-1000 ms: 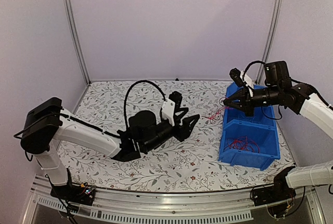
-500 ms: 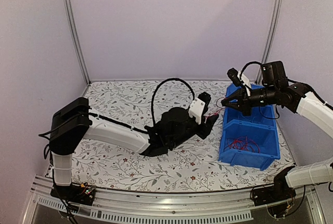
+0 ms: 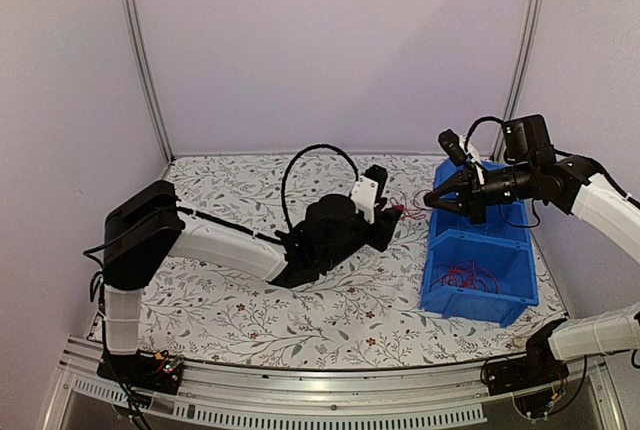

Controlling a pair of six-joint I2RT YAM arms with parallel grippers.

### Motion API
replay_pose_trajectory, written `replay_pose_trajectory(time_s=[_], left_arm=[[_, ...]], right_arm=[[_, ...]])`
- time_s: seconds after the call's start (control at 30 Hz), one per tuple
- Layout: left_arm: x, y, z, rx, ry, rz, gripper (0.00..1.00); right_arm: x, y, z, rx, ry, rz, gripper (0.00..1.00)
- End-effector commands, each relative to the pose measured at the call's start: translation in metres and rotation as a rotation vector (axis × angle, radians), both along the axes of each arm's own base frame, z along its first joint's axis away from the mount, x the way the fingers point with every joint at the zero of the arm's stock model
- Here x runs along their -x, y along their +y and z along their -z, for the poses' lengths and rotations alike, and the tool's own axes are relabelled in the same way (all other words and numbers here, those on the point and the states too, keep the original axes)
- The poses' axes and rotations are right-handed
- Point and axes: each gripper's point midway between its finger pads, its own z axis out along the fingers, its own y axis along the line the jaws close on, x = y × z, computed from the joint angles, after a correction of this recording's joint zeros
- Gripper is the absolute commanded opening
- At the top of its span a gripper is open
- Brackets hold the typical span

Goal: Untangle the cables

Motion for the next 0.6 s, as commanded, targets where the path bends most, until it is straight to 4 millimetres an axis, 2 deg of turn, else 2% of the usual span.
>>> replay_pose_trajectory(time_s=[0.0, 0.17, 0.3, 0.37, 0.47, 0.53, 0.57], left_arm=[[-0.052, 0.016, -0.007, 0.152, 0.026, -0.051, 0.39], [-0.108, 0.022, -0.007, 0.299, 0.041, -0.109, 0.39], [-0.14, 0.031, 0.017, 0.354, 0.099, -0.169, 0.38], [-0.144, 0.038, 0.03, 0.361, 0.124, -0.18, 0.37], [-0.137, 0.049, 0.036, 0.334, 0.121, -0.183, 0.37], [-0.135, 0.062, 0.051, 0.293, 0.138, -0.214, 0.36], [-0.135, 0.07, 0.058, 0.276, 0.151, -0.231, 0.32]], right_arm=[[0.032, 0.009, -0.023, -0.076, 0.046, -0.172, 0.0], [0.04, 0.007, -0.047, -0.09, 0.026, -0.199, 0.0], [0.04, 0.001, -0.07, -0.106, -0.019, -0.18, 0.0], [0.038, -0.003, -0.079, -0.106, -0.046, -0.159, 0.0], [0.033, -0.006, -0.083, -0.097, -0.062, -0.128, 0.0], [0.032, -0.007, -0.083, -0.097, -0.066, -0.124, 0.0], [0.031, -0.008, -0.085, -0.098, -0.07, -0.121, 0.0]])
